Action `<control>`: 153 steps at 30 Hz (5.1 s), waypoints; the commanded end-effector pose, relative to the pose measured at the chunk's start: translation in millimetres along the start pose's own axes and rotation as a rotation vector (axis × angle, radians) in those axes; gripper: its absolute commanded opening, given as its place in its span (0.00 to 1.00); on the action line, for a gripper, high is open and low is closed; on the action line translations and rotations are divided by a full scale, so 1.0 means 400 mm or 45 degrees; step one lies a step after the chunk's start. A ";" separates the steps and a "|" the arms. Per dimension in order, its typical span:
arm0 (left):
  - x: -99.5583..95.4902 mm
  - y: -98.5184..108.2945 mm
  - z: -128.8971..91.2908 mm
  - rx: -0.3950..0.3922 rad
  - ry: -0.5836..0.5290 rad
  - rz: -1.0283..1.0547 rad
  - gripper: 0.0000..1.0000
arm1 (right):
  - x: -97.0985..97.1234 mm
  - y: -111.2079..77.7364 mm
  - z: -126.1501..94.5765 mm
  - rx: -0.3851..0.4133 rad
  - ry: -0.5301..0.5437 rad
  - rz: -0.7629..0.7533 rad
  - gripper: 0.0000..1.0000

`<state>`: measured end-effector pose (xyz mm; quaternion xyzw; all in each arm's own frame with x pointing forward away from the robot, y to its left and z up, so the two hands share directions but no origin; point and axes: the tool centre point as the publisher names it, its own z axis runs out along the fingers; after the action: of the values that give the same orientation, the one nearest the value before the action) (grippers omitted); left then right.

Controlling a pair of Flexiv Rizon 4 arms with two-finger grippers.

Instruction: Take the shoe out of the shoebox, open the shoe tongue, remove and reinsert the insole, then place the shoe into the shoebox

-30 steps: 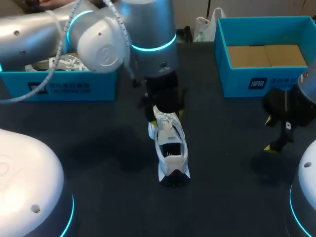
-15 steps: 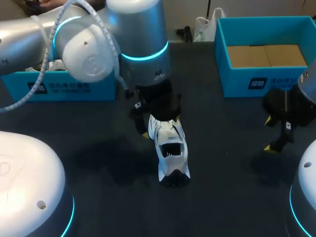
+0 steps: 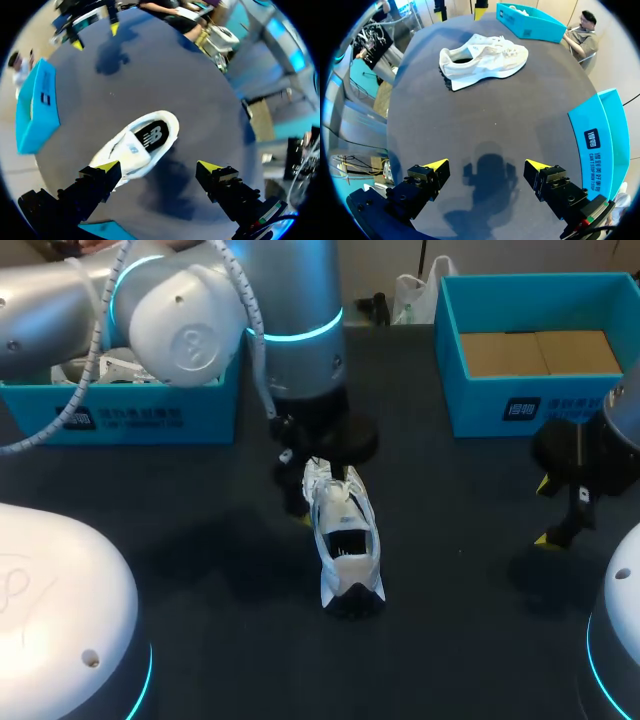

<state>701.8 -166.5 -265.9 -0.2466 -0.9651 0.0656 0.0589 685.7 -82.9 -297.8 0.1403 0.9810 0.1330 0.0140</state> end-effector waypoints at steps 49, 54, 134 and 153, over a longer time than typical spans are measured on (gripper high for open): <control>0.097 -0.151 0.329 -0.059 -0.185 -0.768 1.00 | 0.002 0.001 0.001 0.002 -0.002 0.000 1.00; 0.091 -0.149 0.339 -0.071 -0.186 -0.780 1.00 | 0.002 0.001 0.001 0.002 -0.002 0.000 1.00; -0.073 0.169 -0.407 -0.093 -0.081 -0.691 0.00 | 0.002 0.001 0.001 0.002 -0.002 0.000 1.00; -0.197 0.517 -0.476 -0.029 -0.074 -0.734 0.00 | 0.002 0.001 0.001 0.002 -0.002 0.000 1.00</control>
<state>878.0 -28.8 -118.3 0.0399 -0.9981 0.0259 0.0391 685.8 -82.8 -297.8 0.1403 0.9810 0.1329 0.0139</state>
